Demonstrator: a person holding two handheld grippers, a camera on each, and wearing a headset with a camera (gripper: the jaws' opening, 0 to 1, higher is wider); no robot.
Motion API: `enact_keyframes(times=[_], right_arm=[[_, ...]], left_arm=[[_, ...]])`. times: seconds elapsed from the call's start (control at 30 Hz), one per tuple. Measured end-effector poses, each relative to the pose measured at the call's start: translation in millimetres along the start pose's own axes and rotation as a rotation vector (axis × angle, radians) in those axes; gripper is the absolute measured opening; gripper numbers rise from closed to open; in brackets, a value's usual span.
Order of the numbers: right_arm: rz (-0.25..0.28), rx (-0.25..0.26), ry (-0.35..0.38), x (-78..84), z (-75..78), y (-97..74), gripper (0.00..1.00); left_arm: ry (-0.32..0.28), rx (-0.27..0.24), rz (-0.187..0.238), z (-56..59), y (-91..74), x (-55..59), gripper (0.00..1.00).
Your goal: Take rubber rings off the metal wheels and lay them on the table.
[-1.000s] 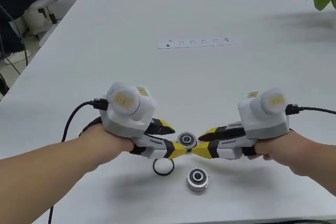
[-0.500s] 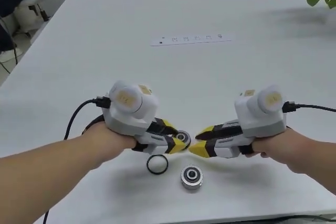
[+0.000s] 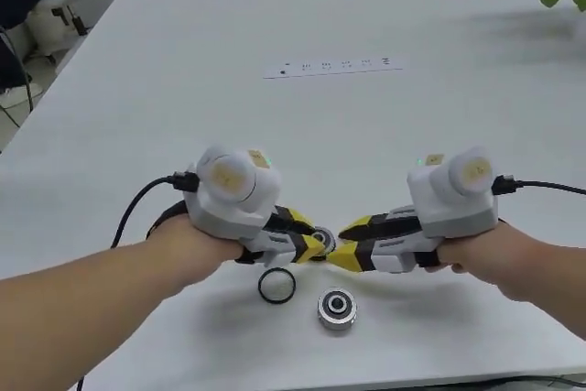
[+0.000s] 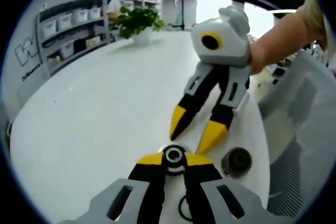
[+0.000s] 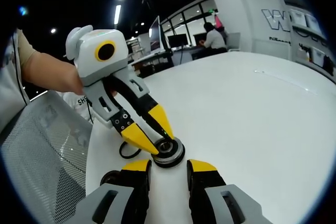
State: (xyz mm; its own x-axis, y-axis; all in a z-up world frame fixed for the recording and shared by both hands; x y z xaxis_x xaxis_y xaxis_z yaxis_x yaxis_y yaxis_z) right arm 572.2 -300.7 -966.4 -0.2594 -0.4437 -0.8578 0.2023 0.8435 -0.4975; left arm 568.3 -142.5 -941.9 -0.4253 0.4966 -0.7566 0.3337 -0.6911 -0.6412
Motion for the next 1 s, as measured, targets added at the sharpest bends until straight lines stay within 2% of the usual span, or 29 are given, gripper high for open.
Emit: enact_keyframes(times=[0.4, 0.67, 1.0], right_arm=[[0.003, 0.015, -0.042, -3.8, -2.9, 10.5, 0.32], [-0.006, 0.023, -0.064, -2.7, -4.8, 11.1, 0.27], [-0.011, 0.034, -0.056, 0.2, -4.2, 6.0, 0.22]], left_arm=[[-0.02, -0.018, 0.002, 2.0, -0.1, 0.7, 0.14], [-0.029, -0.028, 0.008, 2.4, 0.6, 1.3, 0.14], [-0.032, -0.032, 0.015, 2.7, 1.0, 1.6, 0.14]])
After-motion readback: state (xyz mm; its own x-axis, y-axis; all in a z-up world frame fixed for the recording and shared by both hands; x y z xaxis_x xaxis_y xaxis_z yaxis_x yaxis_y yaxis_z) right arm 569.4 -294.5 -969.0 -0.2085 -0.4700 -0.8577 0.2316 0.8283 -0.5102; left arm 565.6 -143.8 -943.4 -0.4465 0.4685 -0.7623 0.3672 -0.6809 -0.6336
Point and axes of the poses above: the centre of the closed fingertips' face, and the gripper's own axes: y roughly forward along the fingers, z roughly to its right, x roughly out of its underside, the point moved 10 cm from there along -y, roughly backward along the fingers, and after that the axes turned 9 degrees about -y, right-handed, at the moved point
